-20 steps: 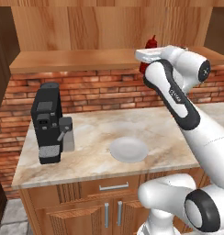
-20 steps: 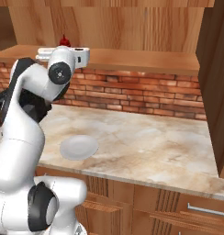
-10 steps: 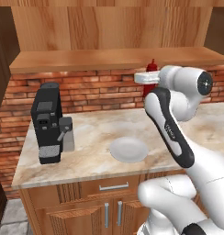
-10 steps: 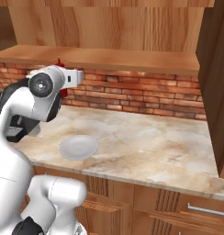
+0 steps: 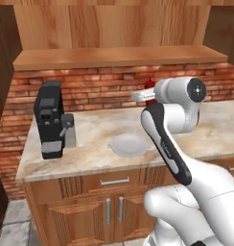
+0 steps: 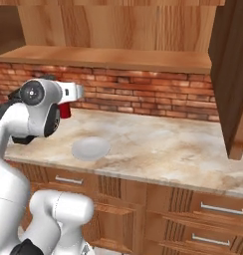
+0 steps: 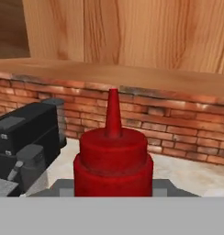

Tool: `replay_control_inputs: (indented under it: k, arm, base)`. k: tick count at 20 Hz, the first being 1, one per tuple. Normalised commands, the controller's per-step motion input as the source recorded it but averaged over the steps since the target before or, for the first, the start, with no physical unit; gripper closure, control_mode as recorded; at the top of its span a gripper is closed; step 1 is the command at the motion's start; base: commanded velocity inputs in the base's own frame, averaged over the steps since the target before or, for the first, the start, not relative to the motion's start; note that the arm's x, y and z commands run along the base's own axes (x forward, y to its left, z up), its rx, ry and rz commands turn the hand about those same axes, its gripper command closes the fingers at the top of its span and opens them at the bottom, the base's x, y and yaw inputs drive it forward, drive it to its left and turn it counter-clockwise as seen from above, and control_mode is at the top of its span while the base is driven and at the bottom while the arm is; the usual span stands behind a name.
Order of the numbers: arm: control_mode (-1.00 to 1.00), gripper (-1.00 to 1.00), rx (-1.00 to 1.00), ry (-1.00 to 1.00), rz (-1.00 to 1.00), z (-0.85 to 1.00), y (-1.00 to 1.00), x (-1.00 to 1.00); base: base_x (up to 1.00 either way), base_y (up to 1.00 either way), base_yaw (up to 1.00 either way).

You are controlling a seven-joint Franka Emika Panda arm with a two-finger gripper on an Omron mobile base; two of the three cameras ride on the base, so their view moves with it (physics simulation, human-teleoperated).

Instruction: Move the hot dog bun to the plate on the dining table and place the condiment next to that plate. Then navigate to the fridge and take the sausage and place it on the plate as well.

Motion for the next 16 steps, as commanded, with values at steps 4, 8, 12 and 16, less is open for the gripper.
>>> replay_control_inputs:
  k: [4, 8, 12, 16]
  arm:
    - [1.00, 1.00, 0.00, 0.00, 0.00, 0.00, 0.00, 0.00]
    - [1.00, 1.00, 0.00, 0.00, 0.00, 0.00, 0.00, 0.00]
    - [1.00, 1.00, 0.00, 0.00, 0.00, 0.00, 0.00, 0.00]
    - [1.00, 1.00, 0.00, 0.00, 0.00, 0.00, 0.00, 0.00]
  base:
    - [-1.00, 0.00, -0.36]
    - [-0.76, 0.15, -0.84]
    - [-0.48, 0.08, -0.93]
    - [-0.74, -0.02, -0.77]
